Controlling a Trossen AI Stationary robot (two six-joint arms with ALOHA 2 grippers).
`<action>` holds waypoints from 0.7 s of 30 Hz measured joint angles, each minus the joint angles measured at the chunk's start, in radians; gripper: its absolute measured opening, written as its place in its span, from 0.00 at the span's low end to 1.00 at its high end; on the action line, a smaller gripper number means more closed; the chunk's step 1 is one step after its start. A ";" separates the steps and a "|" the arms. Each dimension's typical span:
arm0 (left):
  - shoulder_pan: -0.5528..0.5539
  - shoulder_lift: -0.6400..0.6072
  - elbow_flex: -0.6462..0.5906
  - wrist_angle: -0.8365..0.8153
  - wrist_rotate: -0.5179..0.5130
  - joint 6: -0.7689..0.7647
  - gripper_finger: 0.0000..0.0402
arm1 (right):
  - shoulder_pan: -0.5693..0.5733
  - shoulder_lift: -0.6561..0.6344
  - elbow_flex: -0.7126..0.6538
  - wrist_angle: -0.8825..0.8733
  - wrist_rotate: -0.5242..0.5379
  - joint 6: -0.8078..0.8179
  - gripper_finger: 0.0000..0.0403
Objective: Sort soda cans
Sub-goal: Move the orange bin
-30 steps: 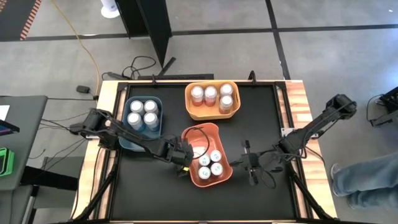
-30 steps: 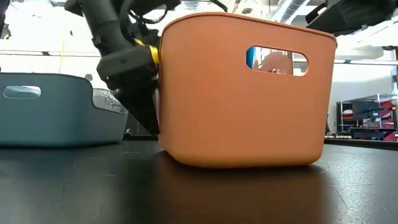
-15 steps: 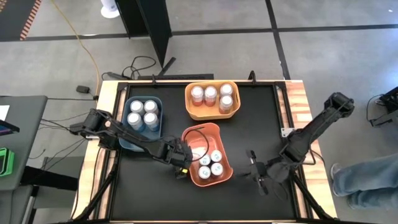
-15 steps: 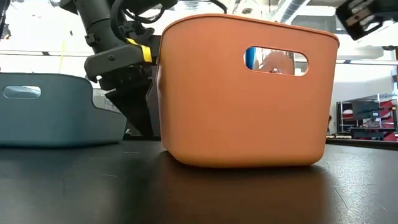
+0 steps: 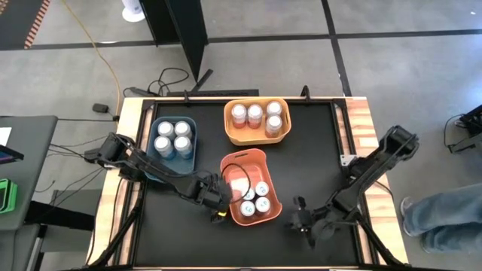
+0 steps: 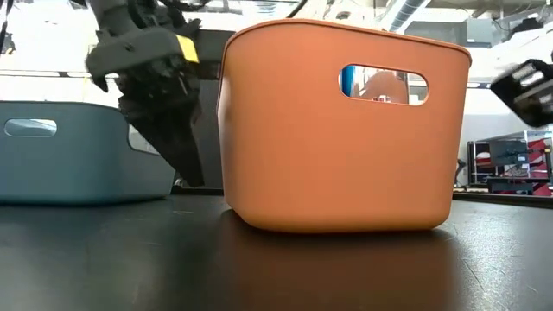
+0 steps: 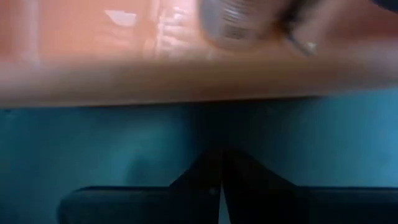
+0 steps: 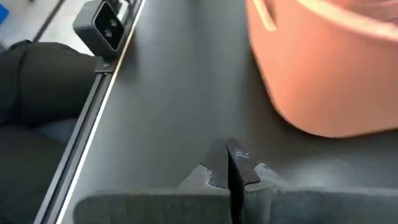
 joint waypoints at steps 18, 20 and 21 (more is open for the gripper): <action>-0.163 0.000 0.000 0.229 -0.127 -0.068 0.00 | -0.032 0.344 0.142 0.216 0.264 -0.084 0.01; -0.163 0.000 0.000 0.235 -0.145 -0.068 0.00 | -0.044 0.346 0.149 0.214 0.284 -0.083 0.01; -0.163 0.000 0.000 0.237 -0.153 -0.068 0.00 | -0.048 0.346 0.149 0.213 0.299 -0.081 0.01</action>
